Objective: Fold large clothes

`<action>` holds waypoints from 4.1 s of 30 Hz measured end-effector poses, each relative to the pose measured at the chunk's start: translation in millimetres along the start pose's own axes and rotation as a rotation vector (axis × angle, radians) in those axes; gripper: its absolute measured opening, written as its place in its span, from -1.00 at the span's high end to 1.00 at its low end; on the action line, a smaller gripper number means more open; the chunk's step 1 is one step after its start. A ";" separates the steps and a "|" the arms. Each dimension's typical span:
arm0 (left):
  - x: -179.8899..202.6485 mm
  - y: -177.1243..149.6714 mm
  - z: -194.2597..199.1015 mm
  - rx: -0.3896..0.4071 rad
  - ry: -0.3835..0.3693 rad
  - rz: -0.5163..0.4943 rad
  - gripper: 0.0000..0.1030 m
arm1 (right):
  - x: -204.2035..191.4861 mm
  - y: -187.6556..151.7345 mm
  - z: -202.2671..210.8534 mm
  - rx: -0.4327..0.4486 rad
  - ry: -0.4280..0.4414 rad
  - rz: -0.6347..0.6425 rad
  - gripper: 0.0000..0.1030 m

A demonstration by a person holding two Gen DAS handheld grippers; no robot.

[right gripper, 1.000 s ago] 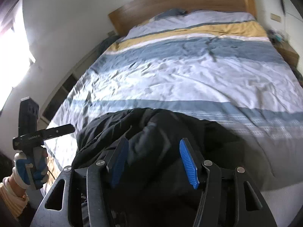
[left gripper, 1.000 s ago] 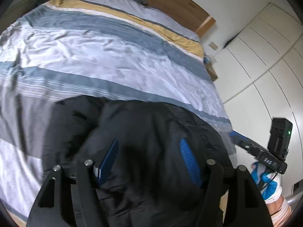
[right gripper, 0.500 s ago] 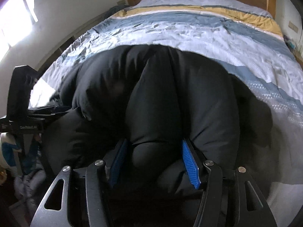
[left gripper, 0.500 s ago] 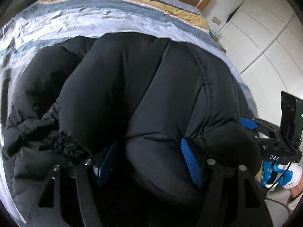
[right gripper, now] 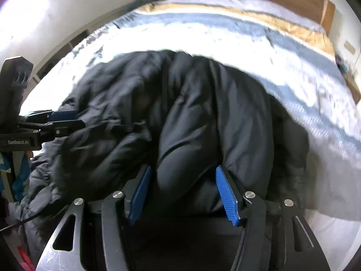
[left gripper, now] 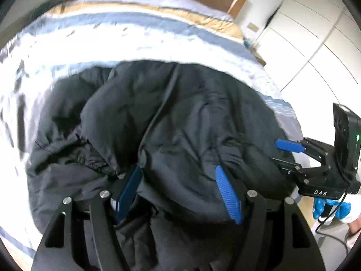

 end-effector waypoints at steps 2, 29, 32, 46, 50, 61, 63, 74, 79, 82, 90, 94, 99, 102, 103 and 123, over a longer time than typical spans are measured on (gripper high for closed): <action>8.4 -1.9 3.4 0.006 0.008 -0.036 -0.31 | -8.5 1.2 4.3 0.013 0.011 0.009 -0.18; -34.7 -43.9 122.0 -0.021 0.228 0.012 -0.33 | -47.5 -70.6 97.8 0.054 -0.081 -0.288 -0.24; -44.1 -44.6 143.2 -0.004 0.259 0.014 -0.33 | -61.0 -70.7 116.6 0.078 -0.108 -0.295 -0.33; -73.0 -29.1 202.3 0.075 0.377 -0.002 -0.34 | -82.7 -78.4 176.4 0.142 -0.186 -0.366 -0.59; -78.0 -28.2 209.1 0.078 0.391 -0.001 -0.34 | -79.5 -83.7 190.4 0.160 -0.210 -0.385 -0.84; -77.0 -35.3 221.6 0.082 0.415 -0.022 -0.34 | -66.3 -135.1 223.5 0.179 -0.262 -0.487 -0.99; -76.7 -36.8 223.4 0.084 0.424 -0.029 -0.34 | -62.8 -147.8 230.7 0.181 -0.275 -0.512 -0.99; -76.5 -52.1 232.6 0.080 0.431 -0.050 -0.46 | -48.2 -204.7 265.8 0.191 -0.338 -0.615 -0.99; -81.2 -56.9 236.9 0.081 0.446 -0.051 -0.47 | -44.9 -221.6 278.4 0.210 -0.357 -0.648 -0.99; -85.7 -60.9 238.5 0.076 0.451 -0.045 -0.47 | -43.3 -229.5 284.1 0.228 -0.363 -0.671 -0.99; -105.6 -73.7 240.3 0.055 0.482 -0.033 -0.48 | -39.3 -245.6 295.9 0.239 -0.389 -0.696 -0.99; -113.7 -83.2 236.2 0.030 0.490 -0.022 -0.48 | -37.0 -255.5 295.0 0.229 -0.391 -0.716 -0.99; -128.8 -100.8 229.2 -0.002 0.481 -0.002 -0.48 | -36.2 -269.2 291.3 0.207 -0.395 -0.733 -0.99; -144.3 -112.3 226.2 -0.020 0.478 0.027 -0.48 | -35.5 -274.8 289.3 0.203 -0.393 -0.742 -0.99; -149.5 -115.3 225.6 -0.024 0.476 0.036 -0.48 | -35.4 -275.7 288.8 0.202 -0.391 -0.744 -0.99; -217.9 -201.7 194.5 -0.161 0.446 0.168 -0.48 | -48.7 -318.3 231.8 0.072 -0.296 -0.762 -0.99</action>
Point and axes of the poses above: each gripper's, at about its wrist camera, not at the fingertips, and z roughly against the way its jaws point, x to its right, y to its top, the point moved 10 cm from there along -z, roughly the way its jaws point, and after that the axes turned 15 degrees about y, right-handed, at the moved point
